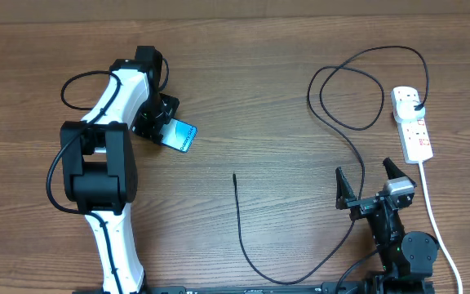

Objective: Plug charger to phone and switch on socket

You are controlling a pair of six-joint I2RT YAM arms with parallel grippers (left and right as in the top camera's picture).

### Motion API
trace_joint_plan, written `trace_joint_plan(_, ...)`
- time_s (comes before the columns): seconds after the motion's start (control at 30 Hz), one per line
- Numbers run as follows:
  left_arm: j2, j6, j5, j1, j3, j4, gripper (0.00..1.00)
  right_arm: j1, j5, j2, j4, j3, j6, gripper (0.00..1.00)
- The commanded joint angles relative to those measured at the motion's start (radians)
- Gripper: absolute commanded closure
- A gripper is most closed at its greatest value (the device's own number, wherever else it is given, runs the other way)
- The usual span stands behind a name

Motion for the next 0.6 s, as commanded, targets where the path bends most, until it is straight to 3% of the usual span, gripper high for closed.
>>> trace_joint_plan(0.0,0.025,0.008,0.018,-0.007,-0.02,-0.001,0.96,0.008,0.006,-0.01,0.004,-0.011,0.003,0.0)
trace_joint_plan(0.57,0.016,0.031,0.058,-0.006,0.113,-0.046,0.96,0.008,0.006,-0.01,0.004,-0.011,0.003,0.0)
